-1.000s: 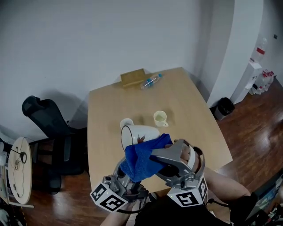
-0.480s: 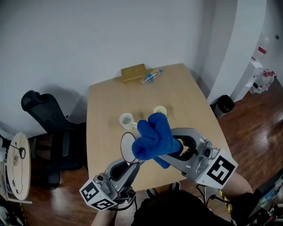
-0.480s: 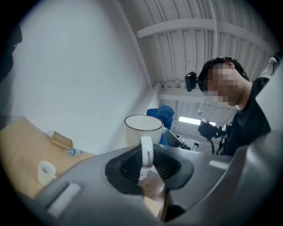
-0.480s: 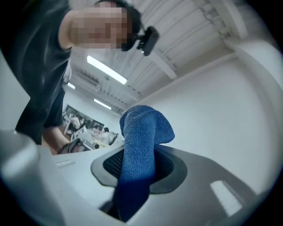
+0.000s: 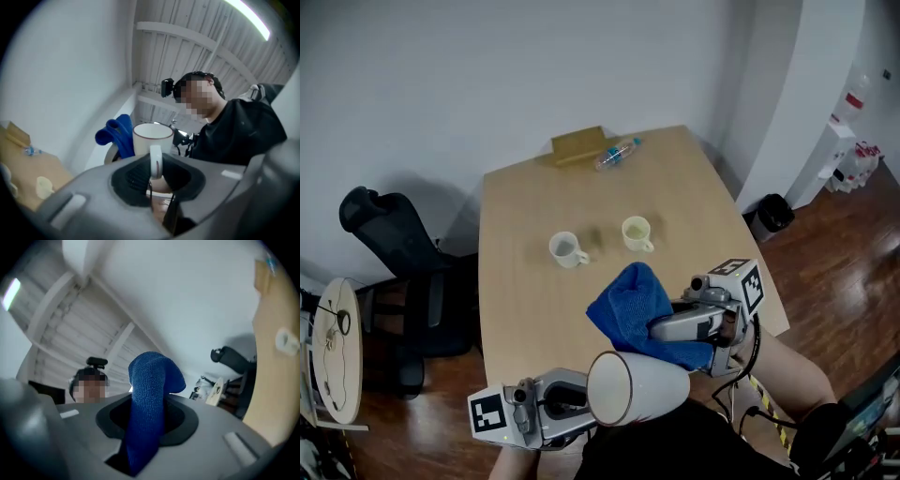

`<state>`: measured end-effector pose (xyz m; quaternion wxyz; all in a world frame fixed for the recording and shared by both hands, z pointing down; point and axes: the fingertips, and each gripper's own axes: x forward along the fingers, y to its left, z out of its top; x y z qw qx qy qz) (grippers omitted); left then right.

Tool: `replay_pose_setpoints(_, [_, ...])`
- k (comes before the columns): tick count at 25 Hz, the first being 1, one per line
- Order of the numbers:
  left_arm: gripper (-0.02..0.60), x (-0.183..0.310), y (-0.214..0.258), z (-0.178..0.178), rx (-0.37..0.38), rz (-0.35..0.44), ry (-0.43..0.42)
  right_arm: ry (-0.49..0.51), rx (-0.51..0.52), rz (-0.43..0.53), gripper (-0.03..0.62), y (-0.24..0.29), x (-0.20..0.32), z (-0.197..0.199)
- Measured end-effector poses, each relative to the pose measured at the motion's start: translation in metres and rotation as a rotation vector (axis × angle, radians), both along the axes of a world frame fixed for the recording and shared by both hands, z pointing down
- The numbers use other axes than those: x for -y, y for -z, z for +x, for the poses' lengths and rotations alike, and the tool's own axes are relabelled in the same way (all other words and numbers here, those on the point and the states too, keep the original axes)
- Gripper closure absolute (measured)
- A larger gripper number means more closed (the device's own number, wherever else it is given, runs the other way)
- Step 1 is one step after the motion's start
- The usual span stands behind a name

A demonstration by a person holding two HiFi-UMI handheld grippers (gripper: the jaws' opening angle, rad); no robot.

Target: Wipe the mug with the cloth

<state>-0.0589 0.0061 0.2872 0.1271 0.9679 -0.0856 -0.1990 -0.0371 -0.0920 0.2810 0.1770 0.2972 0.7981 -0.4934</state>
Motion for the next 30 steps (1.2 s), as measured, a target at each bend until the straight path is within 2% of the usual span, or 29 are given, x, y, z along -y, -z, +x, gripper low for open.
replay_pose_setpoints(2, [0.518,-0.003,0.004,0.003,-0.017,0.009,-0.018,0.071,0.054,-0.155,0.474,-0.009,-0.006,-0.004])
replay_pose_setpoints(5, [0.518,-0.003,0.011,0.006,-0.042,0.015,-0.022,0.120,0.118,-0.298,0.474,-0.017,-0.012,-0.010])
replay_pose_setpoints(9, [0.518,0.001,0.022,0.009,-0.095,0.014,-0.012,0.158,0.176,-0.378,0.474,-0.019,-0.023,-0.019])
replay_pose_setpoints(13, [0.518,0.013,0.028,0.013,-0.146,-0.006,0.039,0.172,0.198,-0.444,0.476,-0.015,-0.024,-0.022])
replay_pose_setpoints(15, [0.518,0.022,0.029,0.011,-0.168,-0.030,0.095,0.087,0.181,-0.431,0.476,-0.014,-0.010,-0.021])
replay_pose_setpoints(17, [0.518,0.035,0.033,0.006,-0.187,-0.056,0.183,-0.136,0.124,-0.360,0.476,-0.013,0.024,-0.012])
replay_pose_setpoints(19, [0.518,0.051,0.041,-0.003,-0.205,-0.086,0.284,-0.450,0.043,-0.208,0.476,-0.004,0.064,0.013])
replay_pose_setpoints(20, [0.518,0.059,0.043,-0.010,-0.211,-0.104,0.334,-0.615,0.002,-0.089,0.476,0.007,0.078,0.030])
replay_pose_setpoints(22, [0.518,0.073,0.043,-0.025,-0.225,-0.141,0.426,-0.935,-0.081,0.237,0.476,0.040,0.089,0.062])
replay_pose_setpoints(24, [0.518,0.091,0.039,-0.043,-0.236,-0.182,0.512,-1.202,-0.132,0.605,0.476,0.079,0.077,0.072])
replay_pose_setpoints(26, [0.518,0.111,0.032,-0.059,-0.258,-0.238,0.571,-1.376,-0.145,0.952,0.476,0.102,0.051,0.056])
replay_pose_setpoints(27, [0.518,0.118,0.029,-0.064,-0.280,-0.270,0.579,-1.421,-0.154,1.108,0.476,0.101,0.037,0.041])
replay_pose_setpoints(30, [0.520,0.124,0.021,-0.065,-0.340,-0.340,0.554,-1.445,-0.232,1.609,0.476,0.056,0.002,-0.013])
